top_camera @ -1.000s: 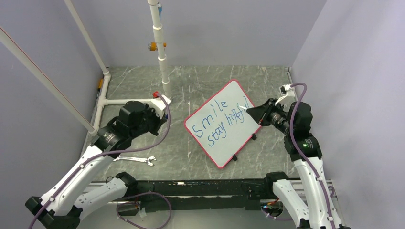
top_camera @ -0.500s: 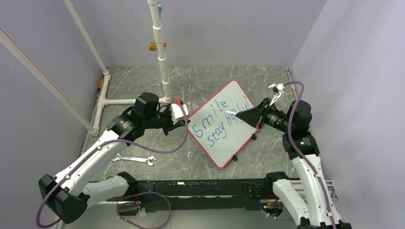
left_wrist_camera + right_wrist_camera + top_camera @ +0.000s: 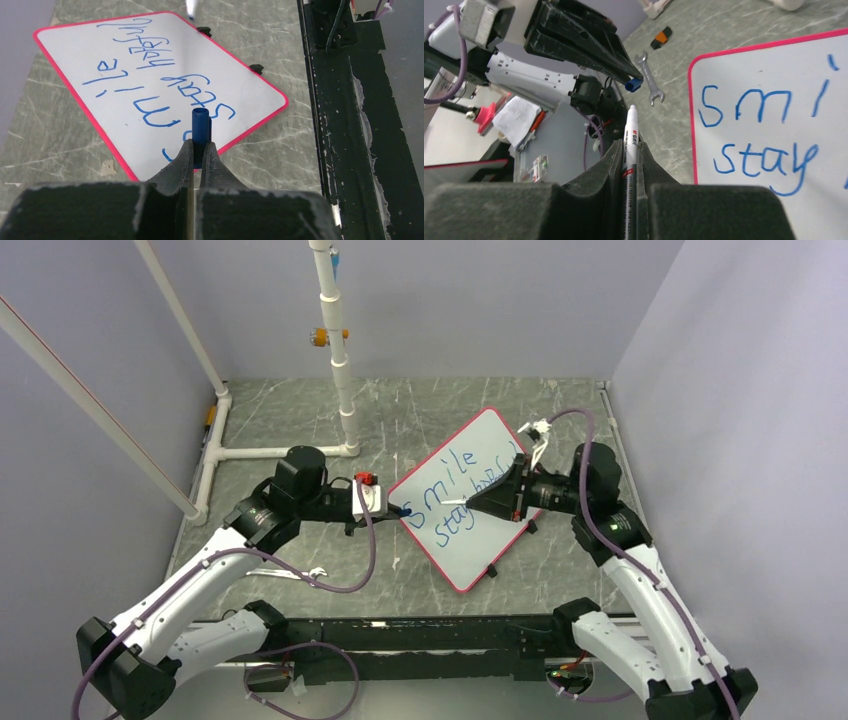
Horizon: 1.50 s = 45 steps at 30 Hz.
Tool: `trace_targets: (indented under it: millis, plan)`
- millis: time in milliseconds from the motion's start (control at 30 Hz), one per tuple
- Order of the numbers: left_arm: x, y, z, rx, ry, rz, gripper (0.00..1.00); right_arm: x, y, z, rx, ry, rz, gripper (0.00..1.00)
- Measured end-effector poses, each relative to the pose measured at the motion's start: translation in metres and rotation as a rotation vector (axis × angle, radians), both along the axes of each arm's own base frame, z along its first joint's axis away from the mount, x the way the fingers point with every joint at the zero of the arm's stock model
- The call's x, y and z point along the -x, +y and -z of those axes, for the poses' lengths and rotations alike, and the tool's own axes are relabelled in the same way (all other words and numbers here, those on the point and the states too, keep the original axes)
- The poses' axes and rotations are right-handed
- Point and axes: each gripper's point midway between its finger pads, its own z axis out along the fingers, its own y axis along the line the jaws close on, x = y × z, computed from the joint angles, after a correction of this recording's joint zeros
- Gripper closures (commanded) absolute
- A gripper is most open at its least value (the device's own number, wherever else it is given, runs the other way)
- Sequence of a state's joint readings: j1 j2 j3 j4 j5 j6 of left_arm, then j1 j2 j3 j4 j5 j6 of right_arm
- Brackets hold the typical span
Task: Write a sentence on the whiteboard
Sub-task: Insert the whiteboard marker without the cap into the pen cap.
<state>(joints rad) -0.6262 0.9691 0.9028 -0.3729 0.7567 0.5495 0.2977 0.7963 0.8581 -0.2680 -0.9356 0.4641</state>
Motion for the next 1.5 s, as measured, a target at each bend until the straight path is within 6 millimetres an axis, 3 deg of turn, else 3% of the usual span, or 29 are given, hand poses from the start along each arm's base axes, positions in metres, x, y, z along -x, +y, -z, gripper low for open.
trace_targets:
  millis: [300,633,1500]
  plan:
    - [0.003,-0.003,-0.003,0.021,-0.015,0.032,1.00,0.006,0.026,0.017,0.045,0.046,-0.096,1.00]
    - [0.002,-0.004,0.000,0.015,-0.006,0.032,1.00,0.008,0.043,0.017,0.063,0.033,-0.137,1.00]
    - [0.001,-0.005,0.001,0.016,-0.006,0.032,1.00,-0.002,0.056,0.021,0.077,0.021,-0.123,1.00]
